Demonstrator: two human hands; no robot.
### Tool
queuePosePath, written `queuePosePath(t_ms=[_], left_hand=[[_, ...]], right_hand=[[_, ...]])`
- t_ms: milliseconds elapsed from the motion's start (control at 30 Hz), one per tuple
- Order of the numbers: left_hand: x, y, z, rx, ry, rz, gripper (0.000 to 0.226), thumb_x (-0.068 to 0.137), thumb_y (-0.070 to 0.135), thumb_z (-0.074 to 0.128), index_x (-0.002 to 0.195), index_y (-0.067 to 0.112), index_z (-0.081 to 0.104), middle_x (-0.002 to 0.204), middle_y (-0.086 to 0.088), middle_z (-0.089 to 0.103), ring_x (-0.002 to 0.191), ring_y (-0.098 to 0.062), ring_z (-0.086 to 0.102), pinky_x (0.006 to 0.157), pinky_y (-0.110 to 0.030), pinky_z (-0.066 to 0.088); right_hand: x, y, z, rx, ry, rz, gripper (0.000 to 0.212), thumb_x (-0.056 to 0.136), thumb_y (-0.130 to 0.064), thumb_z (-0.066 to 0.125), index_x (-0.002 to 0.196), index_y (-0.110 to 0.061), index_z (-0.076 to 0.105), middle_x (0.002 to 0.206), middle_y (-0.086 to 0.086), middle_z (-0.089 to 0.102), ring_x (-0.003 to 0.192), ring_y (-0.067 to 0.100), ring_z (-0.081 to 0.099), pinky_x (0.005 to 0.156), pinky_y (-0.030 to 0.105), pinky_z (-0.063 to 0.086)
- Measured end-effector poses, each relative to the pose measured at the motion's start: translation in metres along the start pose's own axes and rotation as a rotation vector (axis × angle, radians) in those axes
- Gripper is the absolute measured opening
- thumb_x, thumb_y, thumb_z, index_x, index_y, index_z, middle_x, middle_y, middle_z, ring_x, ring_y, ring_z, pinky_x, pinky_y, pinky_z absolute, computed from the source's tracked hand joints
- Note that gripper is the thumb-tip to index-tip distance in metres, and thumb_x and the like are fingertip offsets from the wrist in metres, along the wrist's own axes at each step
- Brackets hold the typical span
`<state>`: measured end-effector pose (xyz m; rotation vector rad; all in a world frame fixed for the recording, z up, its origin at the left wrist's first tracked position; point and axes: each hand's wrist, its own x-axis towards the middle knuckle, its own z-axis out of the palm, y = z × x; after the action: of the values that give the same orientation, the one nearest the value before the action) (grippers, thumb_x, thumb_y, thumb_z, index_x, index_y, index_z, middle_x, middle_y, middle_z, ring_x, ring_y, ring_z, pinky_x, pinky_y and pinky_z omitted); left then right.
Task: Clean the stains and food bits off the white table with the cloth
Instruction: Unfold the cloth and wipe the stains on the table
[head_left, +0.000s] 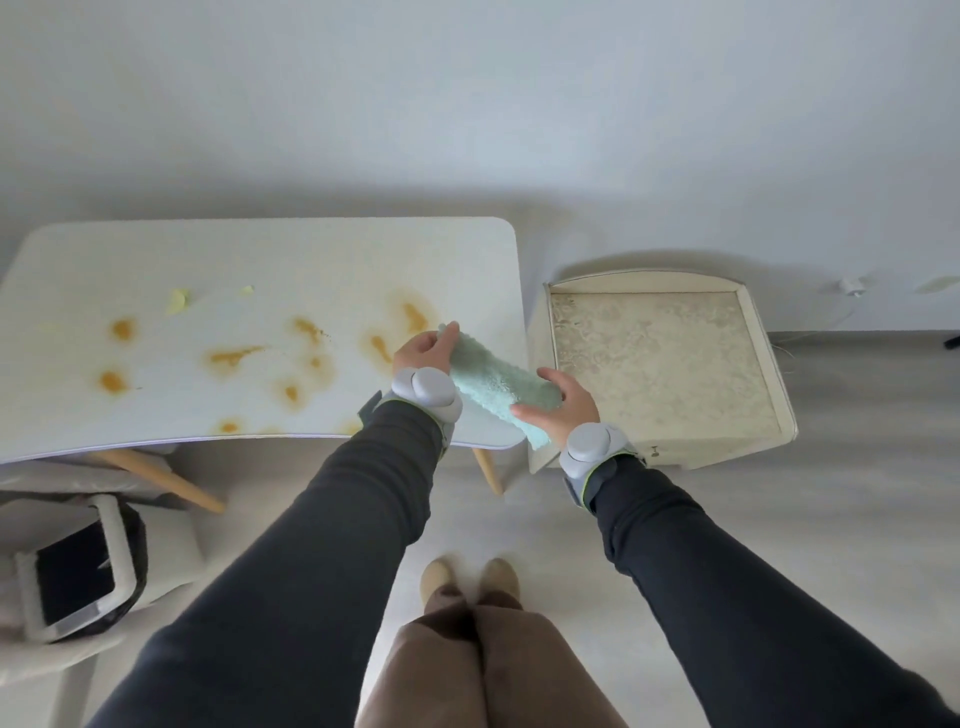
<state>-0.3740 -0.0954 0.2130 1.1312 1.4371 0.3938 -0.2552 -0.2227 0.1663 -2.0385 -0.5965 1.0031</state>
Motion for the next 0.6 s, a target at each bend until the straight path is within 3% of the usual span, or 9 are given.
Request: queuePosePath(t_ms=[100, 200, 400, 467, 500, 533, 600], left_hand=[[-0.005, 0.003, -0.006, 0.004, 0.037, 0.032, 0.025, 0.089, 0.038, 0.059, 0.079, 0.015, 0.058, 0.071, -0.004, 0.046, 0.066, -0.021, 0.037, 0.055, -0.025, 0.030], [-0.006, 0.005, -0.015, 0.067, 0.041, 0.084, 0.025, 0.089, 0.041, 0.058, 0.079, 0.017, 0.055, 0.068, -0.004, 0.041, 0.060, -0.020, 0.032, 0.052, -0.026, 0.026], [-0.011, 0.012, -0.028, 0.068, 0.057, 0.151, 0.020, 0.090, 0.038, 0.057, 0.083, 0.020, 0.058, 0.085, -0.001, 0.053, 0.069, -0.020, 0.038, 0.044, -0.015, 0.032], [-0.013, 0.014, -0.033, 0.048, 0.077, 0.174, 0.024, 0.088, 0.038, 0.059, 0.084, 0.015, 0.064, 0.107, 0.008, 0.063, 0.077, -0.020, 0.052, 0.062, -0.014, 0.042], [-0.014, 0.014, -0.036, 0.046, 0.087, 0.184, 0.028, 0.087, 0.039, 0.060, 0.084, 0.012, 0.066, 0.121, 0.013, 0.062, 0.094, -0.017, 0.059, 0.080, -0.018, 0.046], [-0.013, 0.014, -0.038, 0.048, 0.096, 0.189, 0.031, 0.085, 0.041, 0.062, 0.081, 0.011, 0.067, 0.128, 0.016, 0.059, 0.113, -0.014, 0.056, 0.097, -0.026, 0.043], [-0.014, 0.015, -0.040, 0.035, 0.116, 0.179, 0.027, 0.082, 0.041, 0.065, 0.074, 0.015, 0.068, 0.127, 0.014, 0.062, 0.130, -0.011, 0.047, 0.108, -0.032, 0.037]], right_hand=[[0.000, -0.003, 0.000, -0.120, -0.064, -0.058, 0.057, 0.074, -0.011, 0.076, 0.127, -0.012, 0.057, 0.122, 0.001, 0.060, 0.112, 0.014, 0.055, 0.092, 0.022, 0.041], [-0.002, -0.007, -0.005, -0.075, -0.072, -0.030, 0.041, 0.079, -0.010, 0.071, 0.119, -0.007, 0.065, 0.119, 0.008, 0.066, 0.111, 0.022, 0.060, 0.092, 0.025, 0.045], [-0.005, -0.020, -0.013, 0.055, -0.064, -0.021, 0.030, 0.082, -0.004, 0.067, 0.112, 0.000, 0.068, 0.107, 0.015, 0.069, 0.091, 0.019, 0.060, 0.073, 0.016, 0.044], [-0.005, -0.024, -0.017, 0.039, -0.033, -0.037, 0.025, 0.085, -0.004, 0.065, 0.108, 0.004, 0.069, 0.095, 0.014, 0.067, 0.081, 0.018, 0.058, 0.060, 0.005, 0.040], [-0.005, -0.026, -0.020, 0.011, -0.016, -0.053, 0.023, 0.086, -0.005, 0.064, 0.106, 0.006, 0.069, 0.091, 0.016, 0.066, 0.078, 0.019, 0.056, 0.054, 0.005, 0.038], [-0.004, -0.029, -0.022, -0.009, -0.004, -0.075, 0.022, 0.086, -0.006, 0.064, 0.102, 0.008, 0.069, 0.090, 0.018, 0.066, 0.078, 0.021, 0.056, 0.052, 0.008, 0.037], [-0.004, -0.035, -0.023, -0.047, -0.006, -0.106, 0.016, 0.087, -0.006, 0.062, 0.082, 0.007, 0.070, 0.075, 0.015, 0.058, 0.071, 0.023, 0.049, 0.055, 0.021, 0.034]])
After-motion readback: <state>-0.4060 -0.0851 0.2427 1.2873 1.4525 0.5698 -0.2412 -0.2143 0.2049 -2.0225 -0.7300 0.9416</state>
